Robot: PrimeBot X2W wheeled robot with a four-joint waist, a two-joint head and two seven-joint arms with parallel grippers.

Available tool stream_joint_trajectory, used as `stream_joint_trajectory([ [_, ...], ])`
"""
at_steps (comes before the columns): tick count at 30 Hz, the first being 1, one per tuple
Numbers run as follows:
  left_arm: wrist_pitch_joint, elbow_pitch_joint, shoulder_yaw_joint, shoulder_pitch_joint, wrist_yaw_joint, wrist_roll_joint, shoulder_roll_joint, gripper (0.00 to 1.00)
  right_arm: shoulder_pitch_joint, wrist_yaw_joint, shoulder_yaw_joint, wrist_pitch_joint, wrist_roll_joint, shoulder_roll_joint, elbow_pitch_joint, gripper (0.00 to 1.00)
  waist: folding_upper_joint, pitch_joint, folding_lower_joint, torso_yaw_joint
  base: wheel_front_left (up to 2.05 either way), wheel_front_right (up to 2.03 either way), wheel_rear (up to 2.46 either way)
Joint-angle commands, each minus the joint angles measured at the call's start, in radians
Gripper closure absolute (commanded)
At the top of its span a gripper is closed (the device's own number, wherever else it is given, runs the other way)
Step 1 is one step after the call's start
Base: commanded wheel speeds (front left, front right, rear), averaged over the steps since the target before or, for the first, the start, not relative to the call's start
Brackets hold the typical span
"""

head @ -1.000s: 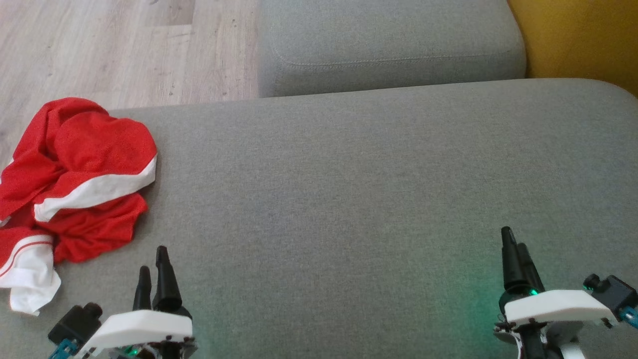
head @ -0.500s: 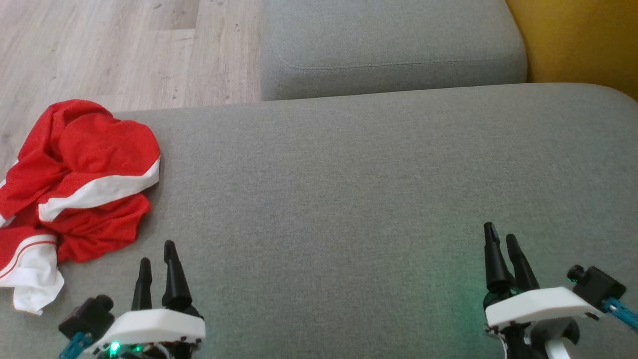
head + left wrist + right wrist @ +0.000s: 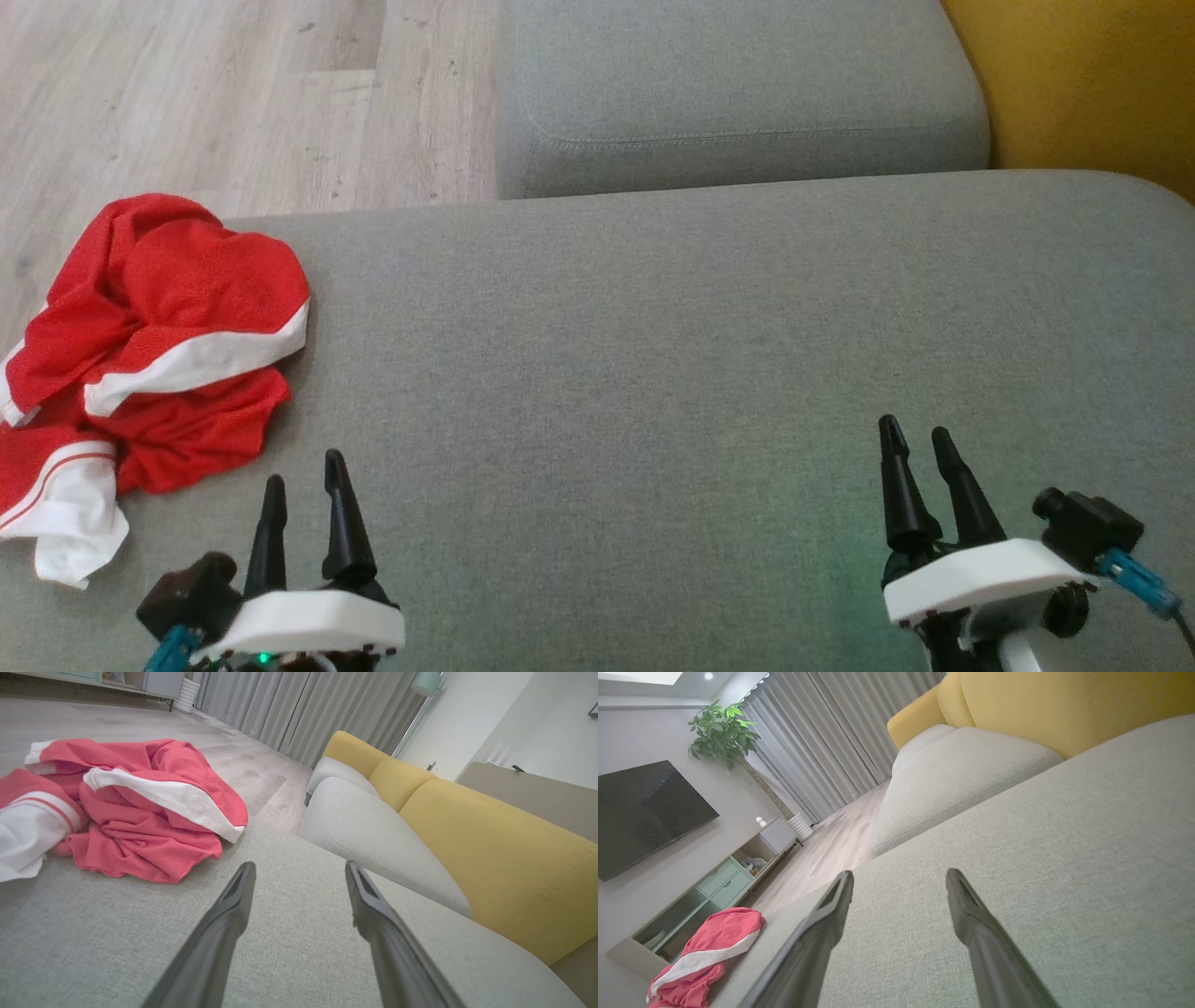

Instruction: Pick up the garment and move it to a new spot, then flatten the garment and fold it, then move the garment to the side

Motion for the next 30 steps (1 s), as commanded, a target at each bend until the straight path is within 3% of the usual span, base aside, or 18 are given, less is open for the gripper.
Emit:
stream_joint_trajectory([
  [1, -0.014, -0.04, 0.012, -0.022, 0.006, 0.033, 0.01, 0.0, -0.046, 0.005, 0.022, -0.016, -0.034, -0.009, -0.039, 0.0, 0.0, -0.002, 0.0001, 0.001, 0.0, 0.0, 0.0],
  [30, -0.096, -0.062, -0.044, 0.005, 0.048, 0.402, 0.013, 0.0, -0.039, 0.007, 0.054, -0.098, -0.353, -0.012, -0.021, 0.0, 0.0, -0.032, 0.0, 0.009, 0.0, 0.0, 0.0],
])
